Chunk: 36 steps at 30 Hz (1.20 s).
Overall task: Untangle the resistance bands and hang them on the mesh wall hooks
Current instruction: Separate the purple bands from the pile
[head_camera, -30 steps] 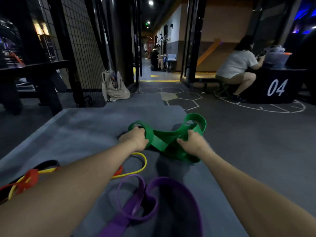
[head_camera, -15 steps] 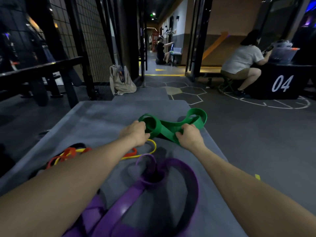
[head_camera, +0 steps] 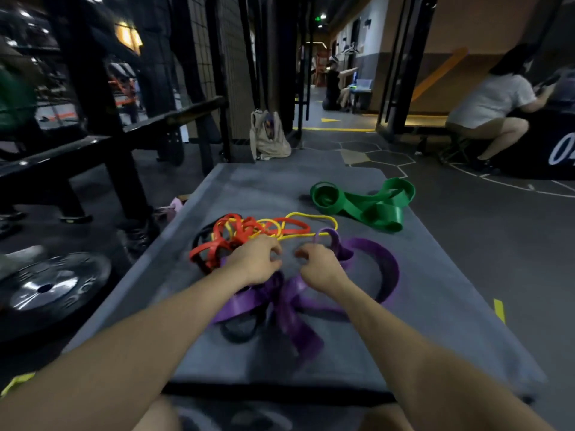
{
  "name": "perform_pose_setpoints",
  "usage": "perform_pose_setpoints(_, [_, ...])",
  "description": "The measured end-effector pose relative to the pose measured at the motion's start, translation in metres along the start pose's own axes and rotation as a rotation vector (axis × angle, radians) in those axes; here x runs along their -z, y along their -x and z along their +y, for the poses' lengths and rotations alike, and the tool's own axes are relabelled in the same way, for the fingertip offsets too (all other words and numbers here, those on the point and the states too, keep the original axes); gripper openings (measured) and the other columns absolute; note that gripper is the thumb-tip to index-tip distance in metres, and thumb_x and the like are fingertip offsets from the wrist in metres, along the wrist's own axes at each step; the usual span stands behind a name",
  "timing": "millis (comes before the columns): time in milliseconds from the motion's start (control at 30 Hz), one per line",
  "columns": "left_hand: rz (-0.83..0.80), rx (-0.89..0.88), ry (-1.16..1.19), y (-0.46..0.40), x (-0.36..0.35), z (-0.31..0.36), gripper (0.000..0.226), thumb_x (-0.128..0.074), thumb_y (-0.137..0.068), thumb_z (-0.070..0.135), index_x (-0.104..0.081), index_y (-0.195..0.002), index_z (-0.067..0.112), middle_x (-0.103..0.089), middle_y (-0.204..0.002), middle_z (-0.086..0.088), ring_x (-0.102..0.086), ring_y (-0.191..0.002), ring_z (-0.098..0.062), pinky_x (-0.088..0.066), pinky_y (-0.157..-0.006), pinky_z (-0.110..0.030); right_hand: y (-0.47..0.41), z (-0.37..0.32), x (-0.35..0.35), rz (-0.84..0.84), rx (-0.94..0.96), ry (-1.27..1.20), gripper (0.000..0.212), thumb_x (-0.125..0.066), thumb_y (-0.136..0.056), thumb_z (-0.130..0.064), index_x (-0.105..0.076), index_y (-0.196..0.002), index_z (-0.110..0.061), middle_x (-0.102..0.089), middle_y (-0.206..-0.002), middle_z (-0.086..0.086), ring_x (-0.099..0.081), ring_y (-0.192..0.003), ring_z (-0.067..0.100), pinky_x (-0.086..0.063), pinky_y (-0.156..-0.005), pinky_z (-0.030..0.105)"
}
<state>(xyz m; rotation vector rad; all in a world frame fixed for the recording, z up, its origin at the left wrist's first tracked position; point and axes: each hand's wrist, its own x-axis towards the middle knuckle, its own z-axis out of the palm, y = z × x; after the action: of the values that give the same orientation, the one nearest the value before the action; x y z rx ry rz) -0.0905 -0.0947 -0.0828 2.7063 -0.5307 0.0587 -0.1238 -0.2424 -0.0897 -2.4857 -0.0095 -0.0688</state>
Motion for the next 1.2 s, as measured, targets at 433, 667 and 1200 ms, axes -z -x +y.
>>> perform_pose_setpoints(433, [0.382,0.175,0.273,0.054,-0.028,-0.062,0.059,-0.070,-0.076,0.016,-0.047,-0.131,0.013,-0.049,-0.131,-0.005,-0.046,-0.121,-0.026,-0.037,-0.101,-0.035,-0.004,0.001,-0.059,-0.210,0.023,0.078,0.092,-0.086,-0.054,-0.021,-0.039,-0.132,-0.014,-0.054,-0.126,0.008,-0.050,-0.118,0.028,-0.042,-0.100,0.039])
perform_pose_setpoints(667, [0.348,0.241,0.418,0.045,-0.027,-0.074,0.057,-0.076,-0.073,0.017,-0.050,-0.123,0.013,-0.045,-0.126,-0.006,-0.048,-0.116,-0.023,-0.041,-0.097,-0.034,-0.014,-0.016,-0.050,-0.175,0.032,0.233,0.072,-0.089,-0.053,-0.022,-0.044,-0.109,-0.014,-0.057,-0.114,0.006,-0.054,-0.109,0.027,-0.047,-0.088,0.038])
perform_pose_setpoints(1200, [0.017,0.232,0.652,0.045,-0.036,-0.056,0.031,-0.062,-0.088,0.027,-0.057,-0.110,0.006,-0.061,-0.094,-0.006,-0.055,-0.081,-0.016,-0.043,-0.072,-0.026,0.003,0.022,0.017,0.618,0.132,0.199,0.019,-0.061,-0.076,-0.001,-0.074,-0.086,-0.012,-0.065,-0.089,0.012,-0.055,-0.083,0.037,-0.037,-0.070,0.033])
